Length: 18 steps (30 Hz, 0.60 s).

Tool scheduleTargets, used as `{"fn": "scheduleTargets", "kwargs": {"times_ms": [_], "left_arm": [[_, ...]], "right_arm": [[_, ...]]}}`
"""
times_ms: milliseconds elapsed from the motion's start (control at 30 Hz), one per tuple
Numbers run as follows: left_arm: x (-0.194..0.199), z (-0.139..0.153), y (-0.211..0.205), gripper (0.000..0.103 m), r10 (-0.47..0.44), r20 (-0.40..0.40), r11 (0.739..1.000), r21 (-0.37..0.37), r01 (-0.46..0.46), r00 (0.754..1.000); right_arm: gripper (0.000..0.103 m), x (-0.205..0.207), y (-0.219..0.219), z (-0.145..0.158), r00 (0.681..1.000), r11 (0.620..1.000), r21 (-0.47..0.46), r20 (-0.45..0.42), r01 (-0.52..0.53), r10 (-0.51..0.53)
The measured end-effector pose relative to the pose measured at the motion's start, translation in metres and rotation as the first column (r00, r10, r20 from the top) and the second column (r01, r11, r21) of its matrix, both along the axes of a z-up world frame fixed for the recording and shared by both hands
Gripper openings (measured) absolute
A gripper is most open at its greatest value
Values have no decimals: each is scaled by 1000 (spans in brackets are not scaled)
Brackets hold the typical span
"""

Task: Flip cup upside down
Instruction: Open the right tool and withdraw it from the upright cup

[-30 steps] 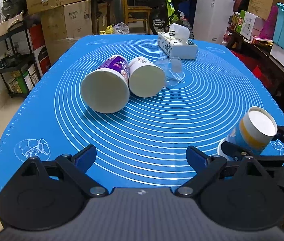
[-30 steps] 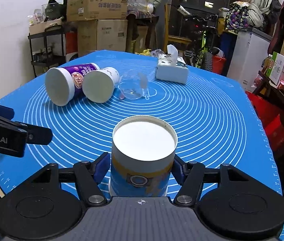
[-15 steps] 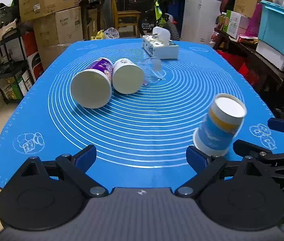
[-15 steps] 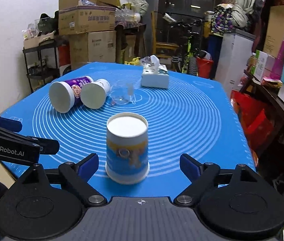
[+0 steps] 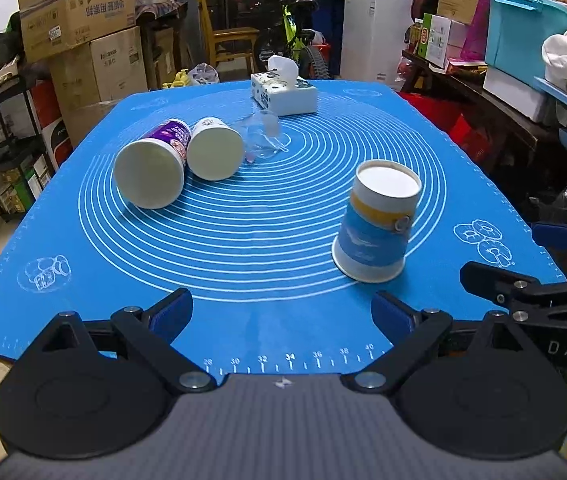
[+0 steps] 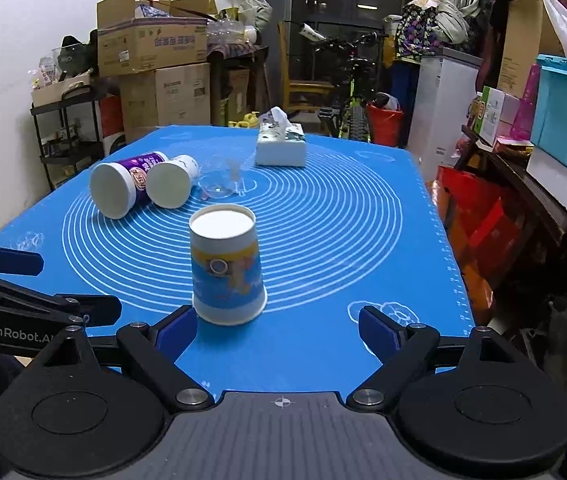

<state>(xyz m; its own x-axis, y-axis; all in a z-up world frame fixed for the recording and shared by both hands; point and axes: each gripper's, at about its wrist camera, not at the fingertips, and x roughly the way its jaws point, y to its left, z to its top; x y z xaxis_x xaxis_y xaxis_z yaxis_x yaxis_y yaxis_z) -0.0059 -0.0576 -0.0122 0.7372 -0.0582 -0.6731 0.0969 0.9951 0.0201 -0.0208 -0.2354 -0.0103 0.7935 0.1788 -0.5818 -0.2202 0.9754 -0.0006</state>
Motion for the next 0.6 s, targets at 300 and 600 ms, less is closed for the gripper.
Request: {"fn": "scheduleTargets", "kwargs": {"times_ms": [300, 600], "left_arm": [[-3, -2, -1, 95, 24, -9, 1000, -2, -24, 1000], [-4, -3, 0, 95, 32, -12, 999, -2, -32, 999]], "right_arm": [[89, -2, -9, 0, 1000, 1000, 4, -3, 18, -18], [89, -2, -12, 0, 1000, 1000, 5, -4, 16, -16]]}}
